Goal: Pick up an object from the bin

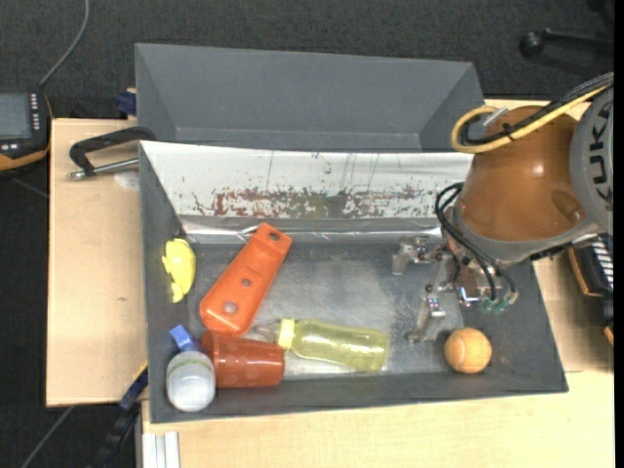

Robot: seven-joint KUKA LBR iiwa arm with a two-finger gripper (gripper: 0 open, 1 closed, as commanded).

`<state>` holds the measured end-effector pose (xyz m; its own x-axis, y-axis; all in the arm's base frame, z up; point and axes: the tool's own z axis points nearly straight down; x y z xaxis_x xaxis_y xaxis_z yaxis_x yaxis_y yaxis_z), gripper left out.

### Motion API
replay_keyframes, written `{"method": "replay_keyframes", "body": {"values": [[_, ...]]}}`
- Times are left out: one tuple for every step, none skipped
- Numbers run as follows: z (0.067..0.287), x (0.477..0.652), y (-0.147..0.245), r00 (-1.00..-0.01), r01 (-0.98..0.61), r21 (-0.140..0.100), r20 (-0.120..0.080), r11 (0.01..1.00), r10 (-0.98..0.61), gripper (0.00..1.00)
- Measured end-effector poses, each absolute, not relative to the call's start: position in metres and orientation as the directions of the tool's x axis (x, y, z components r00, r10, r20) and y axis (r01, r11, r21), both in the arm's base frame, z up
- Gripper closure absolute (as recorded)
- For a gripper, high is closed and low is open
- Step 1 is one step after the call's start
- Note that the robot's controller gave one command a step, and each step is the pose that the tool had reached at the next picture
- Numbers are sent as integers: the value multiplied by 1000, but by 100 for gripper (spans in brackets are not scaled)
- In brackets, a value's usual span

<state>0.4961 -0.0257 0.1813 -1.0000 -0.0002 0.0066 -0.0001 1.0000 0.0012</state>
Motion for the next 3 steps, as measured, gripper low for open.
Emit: {"method": "replay_keyframes", "body": {"values": [[186, 497, -26, -1000, -1, 1, -1, 1000, -1, 0], [157, 499, 8, -996, -89, 0, -2, 996, -89, 0], [100, 501, -24, -993, -120, 4, -5, 993, -120, 0]]}}
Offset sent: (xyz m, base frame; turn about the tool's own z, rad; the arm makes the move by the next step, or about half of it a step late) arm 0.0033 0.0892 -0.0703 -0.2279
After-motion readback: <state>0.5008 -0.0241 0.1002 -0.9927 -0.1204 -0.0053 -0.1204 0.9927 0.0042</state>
